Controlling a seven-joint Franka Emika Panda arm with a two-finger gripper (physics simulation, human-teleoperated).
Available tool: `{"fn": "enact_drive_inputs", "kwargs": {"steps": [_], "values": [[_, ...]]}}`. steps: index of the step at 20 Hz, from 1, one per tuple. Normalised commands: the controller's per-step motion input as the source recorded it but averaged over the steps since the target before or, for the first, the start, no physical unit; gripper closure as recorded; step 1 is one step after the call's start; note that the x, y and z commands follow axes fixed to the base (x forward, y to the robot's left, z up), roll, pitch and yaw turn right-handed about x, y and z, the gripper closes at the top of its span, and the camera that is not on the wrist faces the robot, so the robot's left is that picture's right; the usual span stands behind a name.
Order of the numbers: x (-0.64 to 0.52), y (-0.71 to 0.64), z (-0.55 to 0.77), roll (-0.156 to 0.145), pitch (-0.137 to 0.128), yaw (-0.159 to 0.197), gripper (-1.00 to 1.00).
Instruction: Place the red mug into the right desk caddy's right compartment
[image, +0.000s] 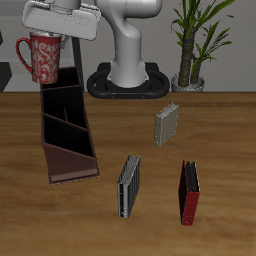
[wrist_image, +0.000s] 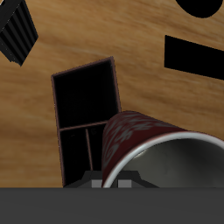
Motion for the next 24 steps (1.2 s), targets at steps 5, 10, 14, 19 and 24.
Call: {"fn": "enact_drive_inputs", "kwargs": {"steps": [5, 10, 14, 19, 24], "values": [[-0.46, 0.03, -0.09, -0.035, 0.022, -0.028, 1.00], [-0.40, -0.01, -0.02, -0.033, -0.014, -0.009, 1.00], [-0.40, 0.16, -0.08, -0.013, 0.008, 0.019, 1.00], [-0.30, 0.08, 0.00, -0.002, -0.008, -0.004, 1.00], [-0.28, 0.18, -0.10, 0.021, 0.000, 0.016, 1.00]]}}
